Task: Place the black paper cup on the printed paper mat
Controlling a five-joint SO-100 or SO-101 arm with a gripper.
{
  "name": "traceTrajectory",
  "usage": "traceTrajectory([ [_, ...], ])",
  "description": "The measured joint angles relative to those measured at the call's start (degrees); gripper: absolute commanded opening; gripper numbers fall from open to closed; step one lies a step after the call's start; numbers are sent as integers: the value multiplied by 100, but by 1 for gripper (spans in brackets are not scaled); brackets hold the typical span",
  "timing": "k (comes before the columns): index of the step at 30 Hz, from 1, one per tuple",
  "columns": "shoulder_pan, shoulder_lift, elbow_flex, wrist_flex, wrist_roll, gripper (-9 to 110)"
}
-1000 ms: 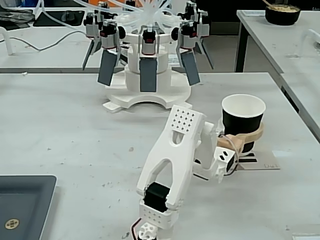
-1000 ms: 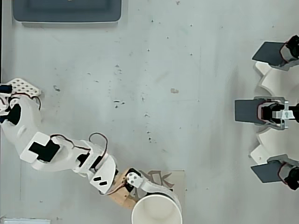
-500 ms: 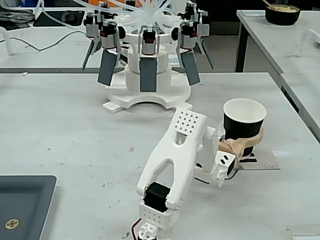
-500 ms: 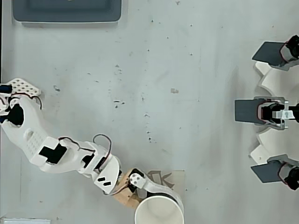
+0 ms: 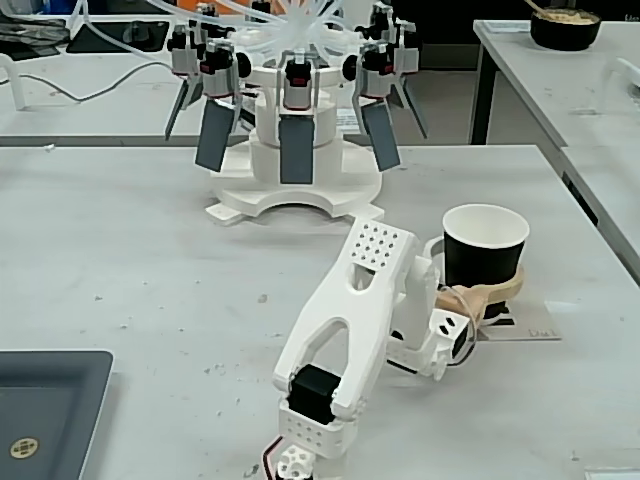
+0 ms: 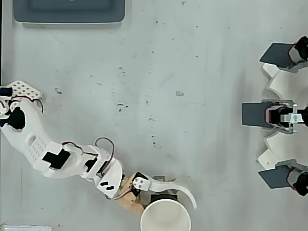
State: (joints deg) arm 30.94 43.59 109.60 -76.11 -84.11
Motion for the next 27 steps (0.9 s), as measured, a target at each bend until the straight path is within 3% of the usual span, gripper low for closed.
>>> traceTrajectory([
  [15,562,1301,993,1002,-9,52],
  [27,624,3129,2575,1310,-9,45],
])
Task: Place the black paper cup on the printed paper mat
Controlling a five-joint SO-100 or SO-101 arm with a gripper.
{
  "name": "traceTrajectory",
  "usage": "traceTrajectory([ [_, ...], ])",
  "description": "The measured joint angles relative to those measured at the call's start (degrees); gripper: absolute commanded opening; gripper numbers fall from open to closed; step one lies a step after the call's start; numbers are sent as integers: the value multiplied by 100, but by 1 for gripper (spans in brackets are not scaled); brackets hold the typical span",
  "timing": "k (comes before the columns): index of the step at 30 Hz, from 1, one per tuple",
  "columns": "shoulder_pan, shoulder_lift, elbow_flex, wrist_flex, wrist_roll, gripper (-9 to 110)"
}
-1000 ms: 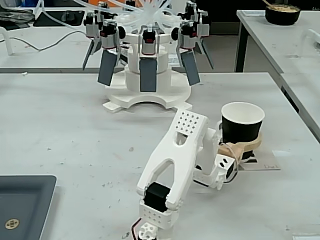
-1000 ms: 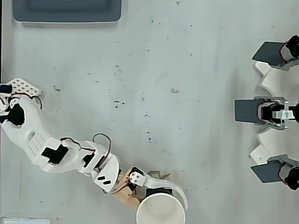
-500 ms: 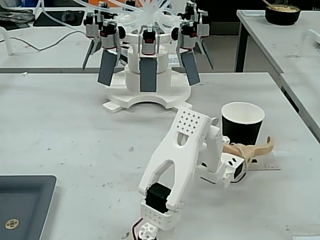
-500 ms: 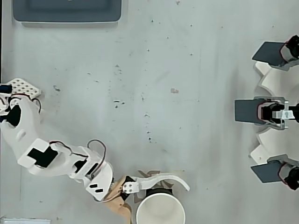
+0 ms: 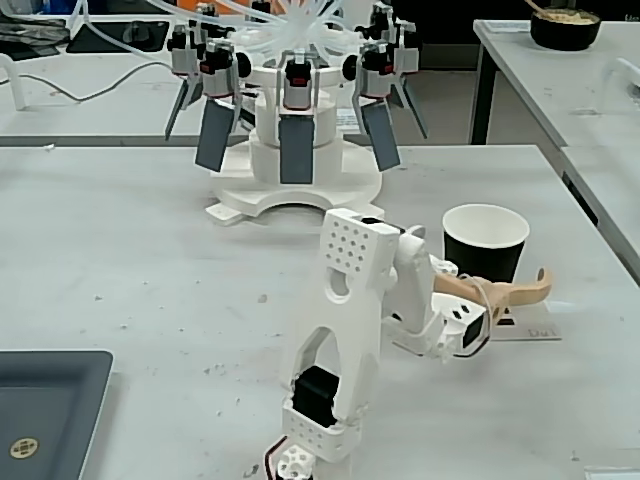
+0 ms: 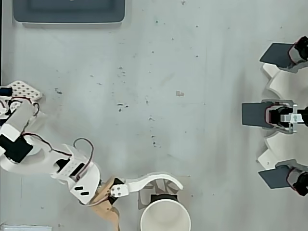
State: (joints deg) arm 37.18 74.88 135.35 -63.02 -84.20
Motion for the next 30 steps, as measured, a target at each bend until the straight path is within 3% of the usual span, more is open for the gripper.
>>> traceTrajectory([
  [15,0,2092,1617,-70,0,28],
  [30,-316,4008,3270,-439,176,22],
])
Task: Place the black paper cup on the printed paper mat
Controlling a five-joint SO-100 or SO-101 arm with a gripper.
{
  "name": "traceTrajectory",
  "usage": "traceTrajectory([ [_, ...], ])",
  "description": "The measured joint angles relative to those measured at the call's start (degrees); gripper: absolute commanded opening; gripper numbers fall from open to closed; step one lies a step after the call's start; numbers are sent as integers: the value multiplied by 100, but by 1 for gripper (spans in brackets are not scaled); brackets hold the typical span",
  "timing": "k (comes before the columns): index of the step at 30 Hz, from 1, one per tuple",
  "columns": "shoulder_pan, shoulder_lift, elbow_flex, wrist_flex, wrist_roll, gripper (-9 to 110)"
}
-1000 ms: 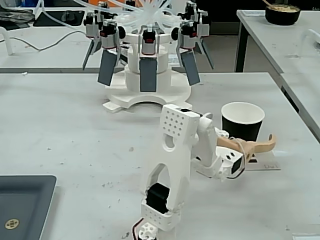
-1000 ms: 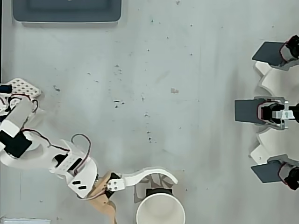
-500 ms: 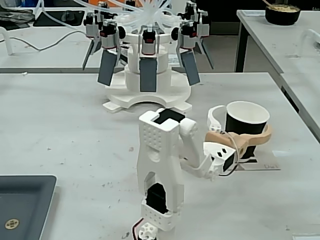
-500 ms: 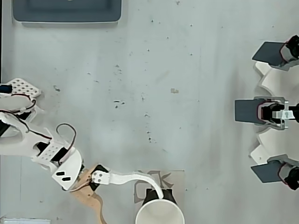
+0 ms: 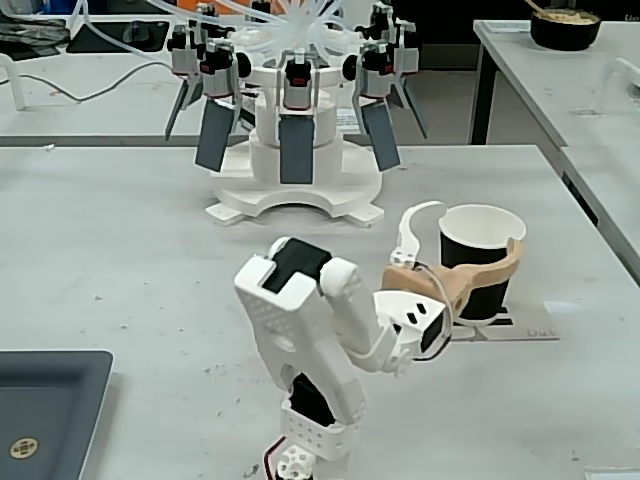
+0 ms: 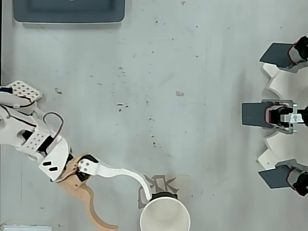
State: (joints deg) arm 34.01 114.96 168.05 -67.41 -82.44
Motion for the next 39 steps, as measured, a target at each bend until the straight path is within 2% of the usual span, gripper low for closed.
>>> traceTrajectory([
  [6,-483,457,290,-229,0,16],
  [19,-1731,1151,510,-255,0,14],
  [29,-2751,1608,606,149,-167,14],
  [39,-3709,1380,413,545,-378,14],
])
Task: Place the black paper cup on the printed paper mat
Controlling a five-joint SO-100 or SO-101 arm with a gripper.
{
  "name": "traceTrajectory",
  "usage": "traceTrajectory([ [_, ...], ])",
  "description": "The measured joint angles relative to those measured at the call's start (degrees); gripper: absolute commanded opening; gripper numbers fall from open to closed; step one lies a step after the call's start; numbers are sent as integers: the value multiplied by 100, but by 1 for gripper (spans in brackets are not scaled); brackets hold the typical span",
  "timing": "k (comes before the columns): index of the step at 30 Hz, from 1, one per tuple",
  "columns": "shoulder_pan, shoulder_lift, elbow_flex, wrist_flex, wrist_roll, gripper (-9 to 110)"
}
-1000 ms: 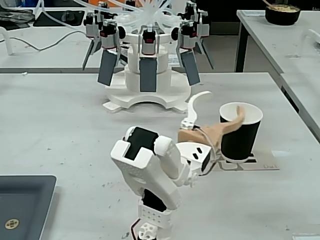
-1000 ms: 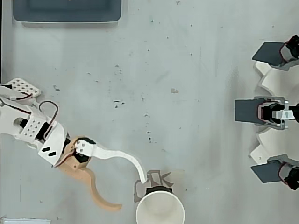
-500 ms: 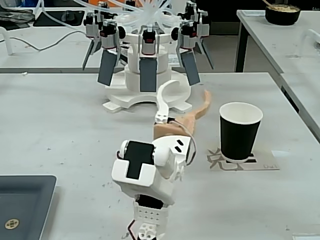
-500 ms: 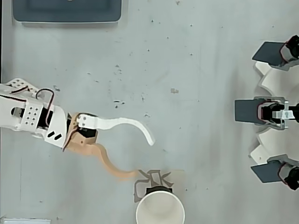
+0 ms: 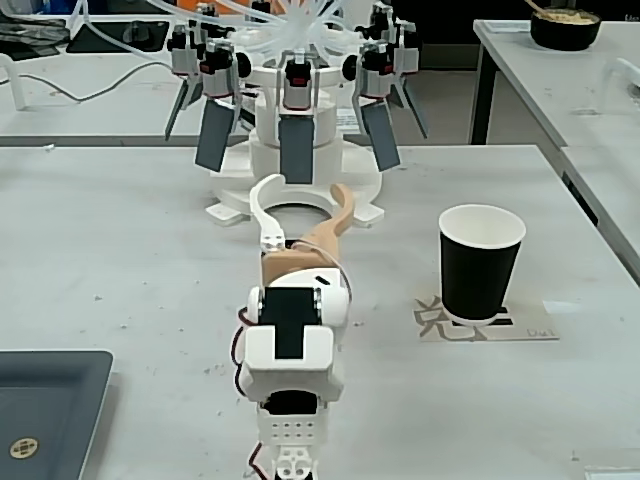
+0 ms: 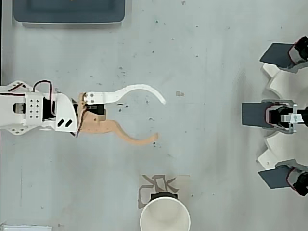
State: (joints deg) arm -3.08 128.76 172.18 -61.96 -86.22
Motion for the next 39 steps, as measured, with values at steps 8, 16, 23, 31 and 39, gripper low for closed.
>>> traceTrajectory([
  [8,-246,-1090,-1055,0,-18,14],
  [16,-246,-2224,-2162,44,-158,13],
  [23,-237,-3155,-3023,44,-308,12],
  [31,-237,-4289,-4175,62,-466,10],
  [39,-237,-5089,-4852,88,-527,10],
])
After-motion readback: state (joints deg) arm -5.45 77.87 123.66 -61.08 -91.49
